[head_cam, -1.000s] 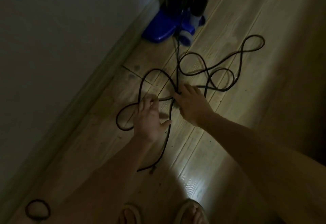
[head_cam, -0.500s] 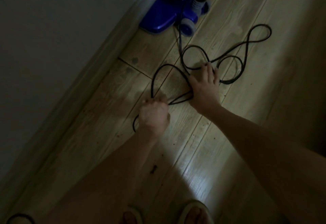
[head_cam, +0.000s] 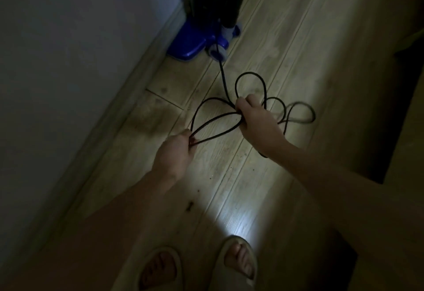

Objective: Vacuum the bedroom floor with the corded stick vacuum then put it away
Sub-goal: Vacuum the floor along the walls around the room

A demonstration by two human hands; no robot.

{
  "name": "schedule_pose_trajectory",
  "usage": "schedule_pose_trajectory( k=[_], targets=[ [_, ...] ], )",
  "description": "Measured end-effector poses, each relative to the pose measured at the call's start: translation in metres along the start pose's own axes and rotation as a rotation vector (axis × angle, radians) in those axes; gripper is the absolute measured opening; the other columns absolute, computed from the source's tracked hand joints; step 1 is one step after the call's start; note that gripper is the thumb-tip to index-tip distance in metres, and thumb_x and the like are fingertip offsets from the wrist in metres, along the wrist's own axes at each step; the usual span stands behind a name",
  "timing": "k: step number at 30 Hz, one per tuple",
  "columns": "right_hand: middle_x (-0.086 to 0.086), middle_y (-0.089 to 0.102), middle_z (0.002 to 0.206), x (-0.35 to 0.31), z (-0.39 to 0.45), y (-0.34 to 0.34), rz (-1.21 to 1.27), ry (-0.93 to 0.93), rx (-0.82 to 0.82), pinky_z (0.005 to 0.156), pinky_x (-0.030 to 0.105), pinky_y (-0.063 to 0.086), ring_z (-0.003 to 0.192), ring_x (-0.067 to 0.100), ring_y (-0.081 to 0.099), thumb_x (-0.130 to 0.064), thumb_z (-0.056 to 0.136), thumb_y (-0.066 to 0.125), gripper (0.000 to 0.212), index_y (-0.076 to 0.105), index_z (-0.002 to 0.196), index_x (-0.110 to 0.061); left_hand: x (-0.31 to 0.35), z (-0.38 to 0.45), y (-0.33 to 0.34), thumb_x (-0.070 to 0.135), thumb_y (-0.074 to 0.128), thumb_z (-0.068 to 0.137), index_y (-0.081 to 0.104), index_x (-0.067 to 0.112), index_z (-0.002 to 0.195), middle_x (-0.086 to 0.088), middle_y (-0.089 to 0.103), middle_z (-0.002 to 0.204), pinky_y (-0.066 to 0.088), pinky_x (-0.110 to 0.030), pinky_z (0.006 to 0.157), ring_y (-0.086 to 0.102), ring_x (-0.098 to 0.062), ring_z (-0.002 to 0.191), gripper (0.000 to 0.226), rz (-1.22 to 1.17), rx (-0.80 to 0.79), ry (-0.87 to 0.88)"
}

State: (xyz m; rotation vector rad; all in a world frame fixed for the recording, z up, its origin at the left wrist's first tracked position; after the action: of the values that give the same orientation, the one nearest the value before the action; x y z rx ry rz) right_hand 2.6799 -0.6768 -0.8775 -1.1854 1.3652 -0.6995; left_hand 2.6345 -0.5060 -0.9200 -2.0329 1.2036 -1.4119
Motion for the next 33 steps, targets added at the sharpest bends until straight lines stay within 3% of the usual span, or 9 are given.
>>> schedule_pose_trajectory(
  k=[4,7,11,14,18,21,27,33],
  targets=[
    [0.009,0.050,0.088,-0.036,-0.007,-0.092,0.087,-0.003,0.082,0.049,0.022,0.028,0.059,0.018,0.042,0.013,0.075,0.059,0.024,0.054,0.089,-0.006,0.037,-0.037,-0.070,0.019,0.061,0.094,0.060,0.008,0.086,0.009,0.057,0.062,0.038,-0.010,0.051,0.053,0.001,0.050,0.013,-0.265,-0.028,0.006],
    [0.006,0.048,0.082,-0.066,-0.008,-0.160,0.099,0.024,0.055,0.051,0.026,0.029,0.060,0.020,0.044,0.013,0.074,0.056,0.024,0.049,0.081,-0.009,0.082,-0.069,-0.131,0.026,0.061,0.093,0.061,0.011,0.085,0.009,0.053,0.055,0.041,-0.017,0.050,0.051,-0.001,0.046,0.017,-0.297,-0.052,0.071],
    [0.009,0.056,0.084,-0.110,-0.022,-0.238,0.105,0.039,-0.073,0.060,0.030,0.034,0.069,0.022,0.047,0.005,0.082,0.055,0.015,0.053,0.091,-0.007,0.145,-0.111,-0.226,0.032,0.060,0.093,0.063,0.019,0.091,0.009,0.059,0.065,0.041,-0.015,0.053,0.056,-0.001,0.056,0.013,-0.271,-0.022,0.161],
    [0.004,0.059,0.087,-0.138,-0.042,-0.291,0.211,0.093,-0.206,0.059,0.025,0.034,0.071,0.019,0.051,-0.002,0.088,0.055,0.021,0.051,0.107,-0.011,0.191,-0.145,-0.290,0.030,0.061,0.092,0.065,0.019,0.097,0.006,0.064,0.072,0.045,-0.017,0.057,0.061,-0.004,0.062,0.012,-0.276,-0.075,0.233],
    [0.007,0.066,0.102,-0.174,-0.070,-0.371,0.274,0.123,-0.299,0.066,0.024,0.048,0.082,0.018,0.061,-0.008,0.093,0.056,0.023,0.051,0.115,-0.012,0.242,-0.186,-0.370,0.025,0.060,0.094,0.065,0.018,0.093,0.008,0.058,0.069,0.038,-0.012,0.058,0.055,-0.004,0.061,0.008,-0.286,-0.151,0.280],
    [0.009,0.067,0.101,-0.200,-0.089,-0.436,0.230,0.139,-0.308,0.068,0.021,0.044,0.088,0.019,0.062,-0.009,0.091,0.060,0.019,0.060,0.110,-0.009,0.275,-0.213,-0.422,0.024,0.059,0.095,0.067,0.018,0.091,0.012,0.057,0.067,0.036,-0.010,0.058,0.053,0.001,0.060,0.011,-0.298,-0.181,0.264],
    [0.005,0.065,0.100,-0.234,-0.108,-0.571,0.211,0.204,-0.154,0.085,0.035,0.053,0.093,0.019,0.061,-0.004,0.084,0.062,0.024,0.069,0.106,-0.011,0.338,-0.247,-0.506,0.030,0.057,0.095,0.062,0.026,0.076,0.008,0.053,0.058,0.032,-0.015,0.052,0.047,-0.001,0.050,0.021,-0.207,-0.082,0.245],
    [-0.002,0.057,0.089,-0.237,-0.124,-0.638,0.106,0.133,-0.277,0.063,0.023,0.042,0.082,0.017,0.056,-0.006,0.080,0.064,0.023,0.051,0.091,-0.022,0.401,-0.268,-0.544,0.030,0.050,0.099,0.052,0.035,0.073,0.010,0.049,0.061,0.030,-0.018,0.053,0.045,-0.002,0.054,0.027,-0.069,-0.018,0.278]
  ],
)
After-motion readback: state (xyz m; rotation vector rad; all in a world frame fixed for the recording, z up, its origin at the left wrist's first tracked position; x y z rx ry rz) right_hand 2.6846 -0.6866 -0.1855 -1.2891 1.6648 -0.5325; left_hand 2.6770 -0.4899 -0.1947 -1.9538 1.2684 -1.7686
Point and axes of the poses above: each hand's wrist, its own z-axis towards the middle knuckle, its own y-axis out of the palm, x = y × z, the point moved 9 cm from there along z, towards the middle knuckle
